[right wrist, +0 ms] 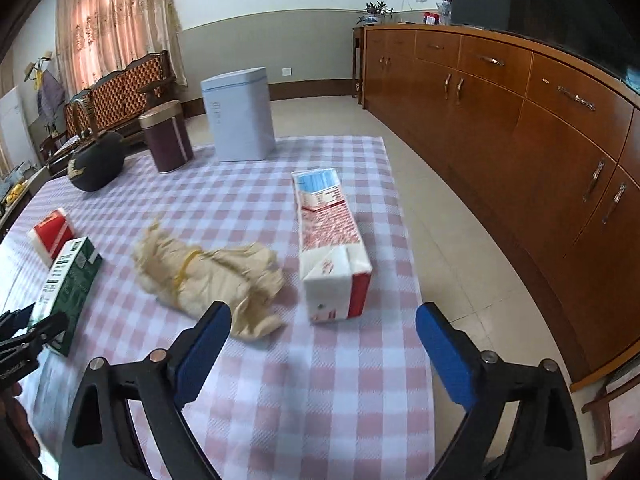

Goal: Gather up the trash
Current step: 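Grasp the green-and-white milk carton with the left tool while the right tool grasps the red-and-white carton, then carry the green carton and red carton in both tools over the black bin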

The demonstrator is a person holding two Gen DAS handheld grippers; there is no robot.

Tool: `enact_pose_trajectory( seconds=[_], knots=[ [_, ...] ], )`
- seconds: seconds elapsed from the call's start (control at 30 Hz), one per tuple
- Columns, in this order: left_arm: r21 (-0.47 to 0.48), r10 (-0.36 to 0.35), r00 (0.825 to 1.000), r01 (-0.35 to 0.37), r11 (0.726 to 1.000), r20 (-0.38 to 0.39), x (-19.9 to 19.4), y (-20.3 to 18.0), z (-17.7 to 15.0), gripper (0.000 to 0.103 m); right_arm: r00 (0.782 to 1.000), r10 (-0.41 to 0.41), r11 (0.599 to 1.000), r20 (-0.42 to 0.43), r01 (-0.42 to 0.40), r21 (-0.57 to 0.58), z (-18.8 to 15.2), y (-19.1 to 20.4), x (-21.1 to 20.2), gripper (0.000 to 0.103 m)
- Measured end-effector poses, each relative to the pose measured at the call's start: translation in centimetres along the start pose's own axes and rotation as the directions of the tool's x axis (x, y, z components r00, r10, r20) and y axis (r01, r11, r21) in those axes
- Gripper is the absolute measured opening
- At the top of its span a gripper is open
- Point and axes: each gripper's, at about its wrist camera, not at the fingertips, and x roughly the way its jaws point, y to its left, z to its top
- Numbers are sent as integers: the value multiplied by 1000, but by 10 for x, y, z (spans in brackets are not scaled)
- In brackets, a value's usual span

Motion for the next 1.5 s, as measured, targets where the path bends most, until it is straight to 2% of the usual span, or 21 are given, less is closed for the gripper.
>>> enact_pose_trajectory(
  seconds=[0.13, 0.2, 0.23, 0.33, 0.5, 0.57, 0.6, 0.67, 0.7, 0.73, 0.77, 1.07, 1.23, 1.5],
  knots=[
    [-1, -4, 1000, 4, 1000, 25, -4, 7, 3, 59, 1000, -3, 1000, -9, 3, 17, 2, -5, 9, 85],
    [8, -13, 999, 13, 1000, 49, -11, 7, 3, 58, 1000, 11, 1000, -25, -10, 26, 3, -7, 17, 65],
    [16, -15, 999, 14, 1000, 52, -11, 6, 3, 57, 999, 12, 1000, -31, -11, 29, 4, -8, 19, 62],
    [26, -15, 998, 13, 1000, 63, -14, 6, 3, 57, 999, 14, 999, -31, -13, 30, 4, -10, 22, 62],
    [9, 36, 997, -37, 999, 61, -7, 10, 5, 60, 1000, 8, 1000, -22, -7, 18, 9, -10, 21, 62],
    [7, 44, 998, -45, 999, 46, -2, 10, 6, 66, 1000, -1, 1000, -22, 1, 8, 12, -9, 25, 62],
    [-2, 53, 998, -53, 999, 37, 1, 10, 7, 72, 1000, -8, 1000, -23, 8, 7, 13, -9, 26, 62],
    [-10, 51, 998, -51, 999, 28, 6, 10, 8, 75, 1000, -3, 1000, -26, 3, 17, 14, -10, 29, 62],
    [-11, 52, 998, -51, 999, 24, 8, 11, 8, 75, 1000, -1, 1000, -28, 2, 16, 14, -10, 30, 51],
    [-14, 34, 999, -34, 999, 13, 11, 12, 8, 66, 1000, 1, 1000, -28, -1, 11, 14, -9, 31, 38],
    [-19, 16, 1000, -16, 1000, 12, 11, 13, 8, 55, 1000, -3, 1000, -26, 4, 7, 14, -9, 29, 37],
    [18, -12, 997, 10, 1000, 79, -14, 4, 5, 55, 999, 0, 1000, 38, 1, -22, -1, -7, -10, 37],
    [50, -40, 993, 35, 998, 109, -39, -8, 0, 55, 996, -9, 999, 87, 12, -31, -15, -7, -48, 37],
    [92, -85, 988, 73, 993, 131, -76, -35, -18, 55, 994, -16, 1000, 107, 18, -15, -46, -15, -100, 37]
  ],
)
